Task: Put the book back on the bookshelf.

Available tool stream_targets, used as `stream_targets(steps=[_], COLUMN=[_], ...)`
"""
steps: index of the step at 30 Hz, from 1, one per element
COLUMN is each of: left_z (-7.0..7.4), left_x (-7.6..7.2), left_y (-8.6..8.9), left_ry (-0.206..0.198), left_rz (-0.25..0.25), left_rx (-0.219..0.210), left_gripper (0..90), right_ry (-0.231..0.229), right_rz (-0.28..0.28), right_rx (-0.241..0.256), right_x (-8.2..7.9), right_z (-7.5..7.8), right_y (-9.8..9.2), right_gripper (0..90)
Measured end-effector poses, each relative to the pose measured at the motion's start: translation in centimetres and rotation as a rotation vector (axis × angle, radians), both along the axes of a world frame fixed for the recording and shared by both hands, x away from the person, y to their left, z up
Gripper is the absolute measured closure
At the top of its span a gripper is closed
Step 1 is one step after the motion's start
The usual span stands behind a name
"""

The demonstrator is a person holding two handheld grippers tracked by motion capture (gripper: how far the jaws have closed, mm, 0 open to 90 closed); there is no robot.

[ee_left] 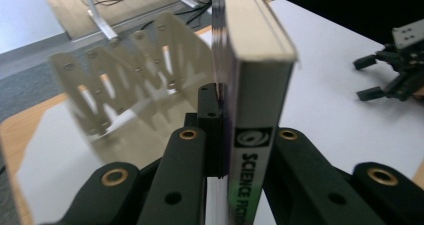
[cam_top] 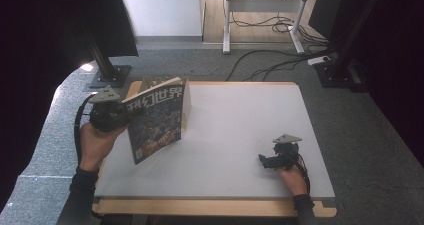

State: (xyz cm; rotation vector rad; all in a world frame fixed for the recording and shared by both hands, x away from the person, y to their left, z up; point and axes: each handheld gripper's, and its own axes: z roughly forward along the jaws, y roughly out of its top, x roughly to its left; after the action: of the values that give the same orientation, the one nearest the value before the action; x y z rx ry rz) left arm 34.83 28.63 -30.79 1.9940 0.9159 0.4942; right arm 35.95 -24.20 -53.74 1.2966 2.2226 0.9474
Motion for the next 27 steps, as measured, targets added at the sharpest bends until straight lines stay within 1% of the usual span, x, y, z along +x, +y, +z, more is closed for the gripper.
stream_targets(steps=[4,8,14,17,20,27], left_z=[0.2,0.3,0.1,0.0,-0.2,-0.6], left_x=[0.1,0.3,1.2,1.7,2.4,4.1], left_y=[1.4,2.5,4.0,4.4,4.4,3.9], left_ry=[0.003,-0.008,-0.004,-0.004,-0.002,0.004], left_rz=[0.04,0.084,0.149,0.176,0.189,0.216], left_rx=[0.003,0.011,0.003,-0.009,-0.016,-0.019], left_gripper=[82.6,82.6,82.6,82.6,82.6,82.6], right_ry=[-0.002,-0.001,0.0,0.0,0.001,0.0], right_rz=[0.001,0.001,0.001,0.002,0.001,0.001], right_rx=[-0.001,0.0,0.0,-0.002,-0.001,-0.001], right_x=[0.0,0.0,0.0,0.0,0.0,0.0], right_z=[0.0,0.0,0.0,0.0,0.0,0.0], right_y=[0.0,0.0,0.0,0.0,0.0,0.0], right_gripper=[0.0,0.0,0.0,0.0,0.0,0.0])
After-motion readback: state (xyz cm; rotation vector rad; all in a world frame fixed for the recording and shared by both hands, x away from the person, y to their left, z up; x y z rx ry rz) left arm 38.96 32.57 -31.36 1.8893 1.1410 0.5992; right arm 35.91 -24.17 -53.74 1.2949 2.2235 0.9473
